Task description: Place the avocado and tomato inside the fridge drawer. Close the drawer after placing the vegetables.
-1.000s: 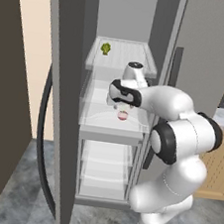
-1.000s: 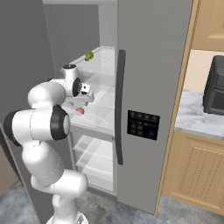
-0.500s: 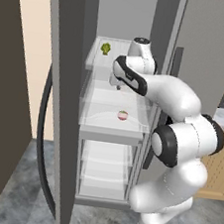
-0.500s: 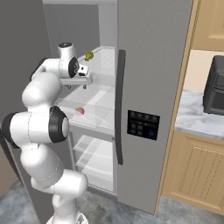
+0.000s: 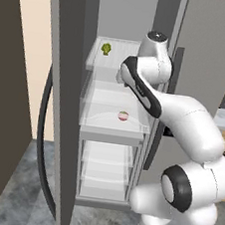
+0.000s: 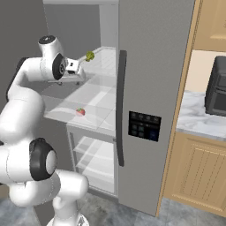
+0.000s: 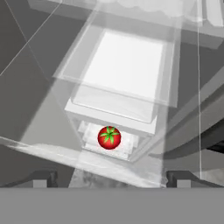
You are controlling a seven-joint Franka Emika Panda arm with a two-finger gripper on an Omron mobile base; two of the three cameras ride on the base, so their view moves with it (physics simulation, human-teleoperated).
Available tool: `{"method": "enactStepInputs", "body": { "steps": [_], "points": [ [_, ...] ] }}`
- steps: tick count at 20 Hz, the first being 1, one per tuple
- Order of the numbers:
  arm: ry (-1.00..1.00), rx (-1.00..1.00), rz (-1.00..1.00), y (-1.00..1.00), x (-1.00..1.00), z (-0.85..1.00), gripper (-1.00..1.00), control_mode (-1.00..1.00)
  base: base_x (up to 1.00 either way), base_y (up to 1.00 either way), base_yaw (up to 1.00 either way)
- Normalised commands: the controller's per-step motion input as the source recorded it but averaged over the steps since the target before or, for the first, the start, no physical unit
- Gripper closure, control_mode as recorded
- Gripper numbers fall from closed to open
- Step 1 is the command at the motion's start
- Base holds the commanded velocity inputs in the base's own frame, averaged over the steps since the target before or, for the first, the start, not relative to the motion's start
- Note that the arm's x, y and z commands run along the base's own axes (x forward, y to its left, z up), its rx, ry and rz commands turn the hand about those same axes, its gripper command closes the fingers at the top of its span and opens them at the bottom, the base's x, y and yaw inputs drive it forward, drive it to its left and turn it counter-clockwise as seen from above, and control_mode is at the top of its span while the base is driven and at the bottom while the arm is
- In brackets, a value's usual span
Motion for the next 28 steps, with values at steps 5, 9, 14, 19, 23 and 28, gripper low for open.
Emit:
{"method": "enactStepInputs", "body": {
  "steps": [5,9,14,19,23,28],
  "points": [
    [-0.17,0.05,-0.1,-0.66,-1.0,-0.24,-1.0,-1.0,0.0,0.0,0.0],
    [-0.14,0.06,-0.09,-0.59,-1.0,-0.51,-1.0,-1.0,0.0,0.0,0.0],
    [-0.03,0.0,-0.05,-0.04,-0.96,-0.64,-1.0,-1.0,0.0,0.0,0.0],
    [0.04,0.0,0.01,0.07,-0.11,-0.23,-1.0,-1.0,0.0,0.0,0.0],
    [-0.01,0.0,-0.01,-0.18,-0.16,-0.08,-1.0,-1.0,0.0,0.0,0.0],
    [-0.03,0.03,-0.04,-0.29,-0.29,-0.02,-1.0,1.0,-0.56,-0.6,-0.08]
  ]
}}
